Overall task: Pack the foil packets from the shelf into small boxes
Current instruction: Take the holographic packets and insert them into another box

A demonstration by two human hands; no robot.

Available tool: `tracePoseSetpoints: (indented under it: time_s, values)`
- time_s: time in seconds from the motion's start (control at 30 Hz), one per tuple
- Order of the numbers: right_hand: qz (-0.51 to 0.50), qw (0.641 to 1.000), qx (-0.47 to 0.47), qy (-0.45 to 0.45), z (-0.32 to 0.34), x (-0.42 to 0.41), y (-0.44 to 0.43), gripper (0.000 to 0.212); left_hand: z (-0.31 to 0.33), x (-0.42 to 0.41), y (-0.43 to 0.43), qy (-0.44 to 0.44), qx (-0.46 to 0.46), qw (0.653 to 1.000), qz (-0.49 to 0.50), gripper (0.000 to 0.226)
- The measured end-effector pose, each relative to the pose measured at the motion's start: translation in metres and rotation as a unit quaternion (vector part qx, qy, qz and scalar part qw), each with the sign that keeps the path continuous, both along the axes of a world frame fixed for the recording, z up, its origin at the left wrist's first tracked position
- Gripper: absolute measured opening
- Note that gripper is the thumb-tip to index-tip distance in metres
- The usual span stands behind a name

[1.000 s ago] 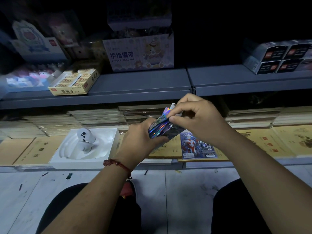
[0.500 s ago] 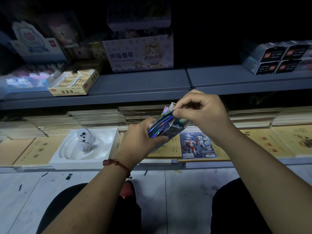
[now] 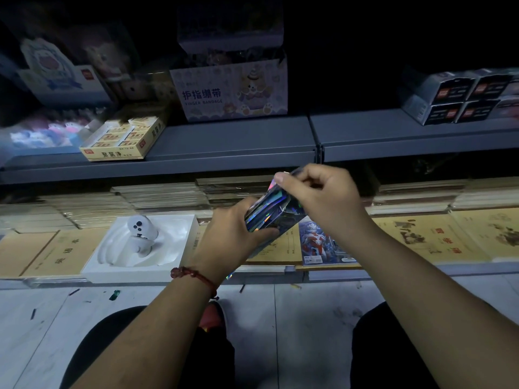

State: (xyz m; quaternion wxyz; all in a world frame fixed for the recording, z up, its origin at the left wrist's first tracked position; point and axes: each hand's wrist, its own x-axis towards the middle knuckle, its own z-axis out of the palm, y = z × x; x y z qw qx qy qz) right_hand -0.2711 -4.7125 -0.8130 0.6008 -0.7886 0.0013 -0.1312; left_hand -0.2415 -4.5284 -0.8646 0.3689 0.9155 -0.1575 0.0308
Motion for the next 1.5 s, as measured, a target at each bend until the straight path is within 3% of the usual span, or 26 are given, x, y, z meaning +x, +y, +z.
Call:
tracePoseSetpoints:
  time_s: [0.13,0.3,0.4,0.57,0.7,0.93,1.03,1.13,1.27,1.5]
  values:
    - [-0.029,0.999,-0.022,-0.021,0.001,0.002,0.001,0.029,0.001,-0.001,-0.002,-0.004,0.009,1.0,0.004,0.037]
    - [-0.1,0.992,0.051,-0.061,0.003,0.003,-0.002,0.03,0.001,0.0,-0.002,-0.001,0.006,1.0,0.005,0.045]
    - [-0.095,0.992,0.059,-0.055,0.004,0.001,-0.002,0.031,0.0,0.0,-0.002,-0.001,0.007,1.0,0.001,0.043]
    - [-0.056,0.998,-0.013,0.011,-0.005,0.003,0.005,0.035,-0.001,0.0,-0.001,-0.005,0.014,1.0,0.002,0.038]
    - [-0.084,0.996,-0.015,-0.011,-0.007,0.006,0.006,0.035,0.003,-0.002,-0.002,-0.01,0.018,1.0,0.003,0.036]
    - [-0.115,0.984,0.111,-0.081,0.004,0.004,-0.004,0.026,-0.001,0.001,0.001,-0.006,-0.012,1.0,0.004,0.046]
    - [-0.155,0.97,0.153,-0.106,0.01,0.006,-0.014,0.022,0.001,0.003,0.004,-0.006,-0.019,1.0,0.018,0.032]
    - [-0.182,0.96,0.169,-0.127,0.012,0.009,-0.023,0.026,0.004,0.003,0.005,-0.01,-0.03,0.999,0.022,0.036]
    - [-0.182,0.958,0.156,-0.159,0.014,0.009,-0.029,0.017,0.006,0.002,0.006,0.0,-0.062,0.998,0.024,0.032]
    - [-0.138,0.974,0.068,-0.168,0.014,0.005,-0.027,0.028,0.005,0.003,0.006,-0.01,-0.062,0.998,0.029,0.031]
